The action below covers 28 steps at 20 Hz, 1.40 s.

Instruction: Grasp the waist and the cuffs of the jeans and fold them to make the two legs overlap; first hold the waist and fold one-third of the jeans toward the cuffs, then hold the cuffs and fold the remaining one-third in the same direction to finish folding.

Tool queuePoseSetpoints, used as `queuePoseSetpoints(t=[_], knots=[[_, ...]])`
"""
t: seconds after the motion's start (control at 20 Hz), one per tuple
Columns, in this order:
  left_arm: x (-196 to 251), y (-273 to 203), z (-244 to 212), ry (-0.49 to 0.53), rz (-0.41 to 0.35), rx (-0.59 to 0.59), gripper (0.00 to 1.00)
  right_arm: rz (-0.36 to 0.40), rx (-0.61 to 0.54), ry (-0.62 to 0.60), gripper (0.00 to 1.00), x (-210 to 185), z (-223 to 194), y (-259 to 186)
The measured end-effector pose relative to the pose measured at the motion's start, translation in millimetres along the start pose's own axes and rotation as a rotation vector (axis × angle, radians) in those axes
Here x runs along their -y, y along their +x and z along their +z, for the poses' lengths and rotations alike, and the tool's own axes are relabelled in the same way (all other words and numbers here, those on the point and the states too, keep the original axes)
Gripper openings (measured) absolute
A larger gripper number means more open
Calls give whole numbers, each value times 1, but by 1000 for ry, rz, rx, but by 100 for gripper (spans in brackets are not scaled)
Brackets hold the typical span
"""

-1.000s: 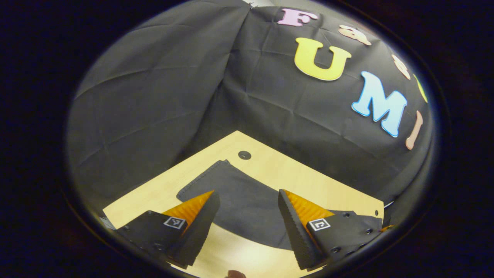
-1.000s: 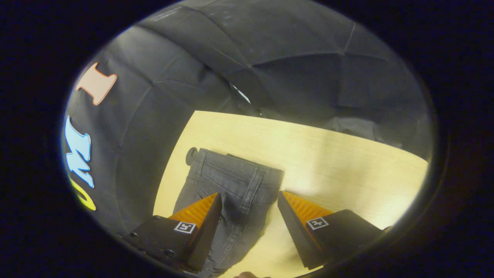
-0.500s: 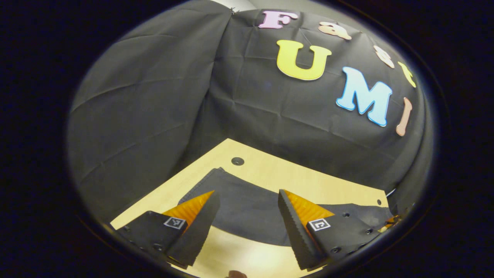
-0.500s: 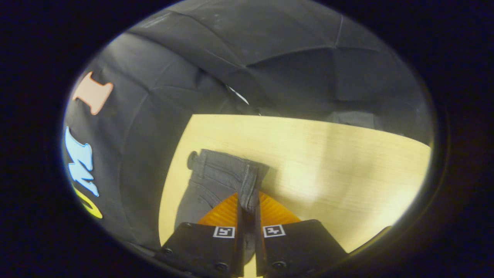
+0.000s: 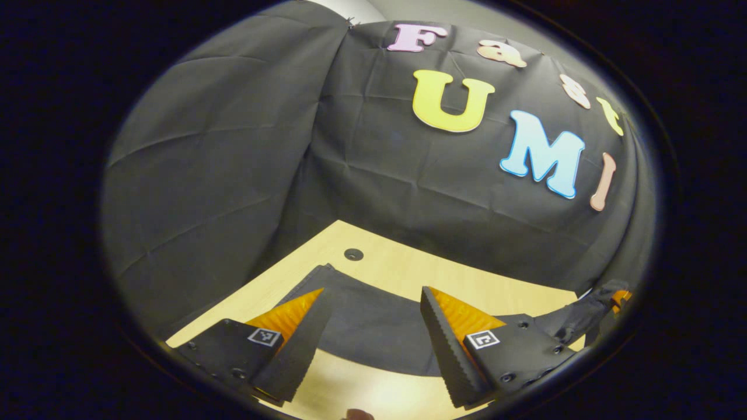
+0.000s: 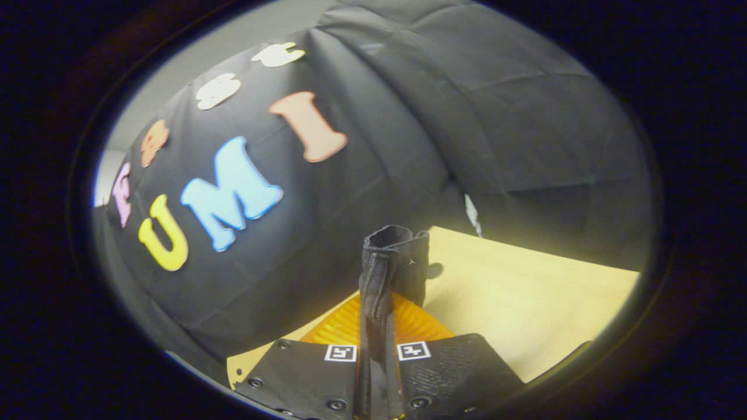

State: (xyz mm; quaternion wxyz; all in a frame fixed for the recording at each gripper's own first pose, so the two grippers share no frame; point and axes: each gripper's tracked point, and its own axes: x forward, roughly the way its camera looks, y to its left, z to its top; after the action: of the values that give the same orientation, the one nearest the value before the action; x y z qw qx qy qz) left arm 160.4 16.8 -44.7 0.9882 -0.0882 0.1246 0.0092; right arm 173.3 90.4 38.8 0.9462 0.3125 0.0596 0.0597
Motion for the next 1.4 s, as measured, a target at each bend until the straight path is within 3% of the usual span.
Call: queuePoseSetpoints(t=[0.15,0.3,0.35,0.4,0.5,0.6,0.7,0.9,1.05,1.2,1.4], knots=[[-2,-2,4,-13,-16,1,99,218,48,-150,9,-107,-51,-16],[-9,0,4,-41,-43,-15,99,350,-7,-265,9,-158,-120,-20],[-14,2,2,-44,-48,-22,99,375,-46,-300,5,-165,-148,-17],[-20,3,-1,-44,-54,-32,99,401,-81,-320,9,-170,-179,-13],[-36,8,-9,-71,-66,-65,99,435,-189,-346,9,-170,-237,-9],[-55,17,-22,-139,-60,-120,99,429,-305,-389,10,-155,-292,-11],[-76,25,-31,-224,-35,-161,99,440,-358,-436,11,-149,-319,-13],[-117,45,-54,-363,14,-220,100,500,-406,-431,24,-147,-313,-26],[-138,60,-67,-474,39,-247,99,484,-422,-492,90,-136,-300,-48],[-159,78,-80,-569,65,-264,99,459,-320,-548,86,-138,-248,-58],[-198,92,-100,-698,149,-275,100,358,-189,-565,87,-125,-174,-70]])
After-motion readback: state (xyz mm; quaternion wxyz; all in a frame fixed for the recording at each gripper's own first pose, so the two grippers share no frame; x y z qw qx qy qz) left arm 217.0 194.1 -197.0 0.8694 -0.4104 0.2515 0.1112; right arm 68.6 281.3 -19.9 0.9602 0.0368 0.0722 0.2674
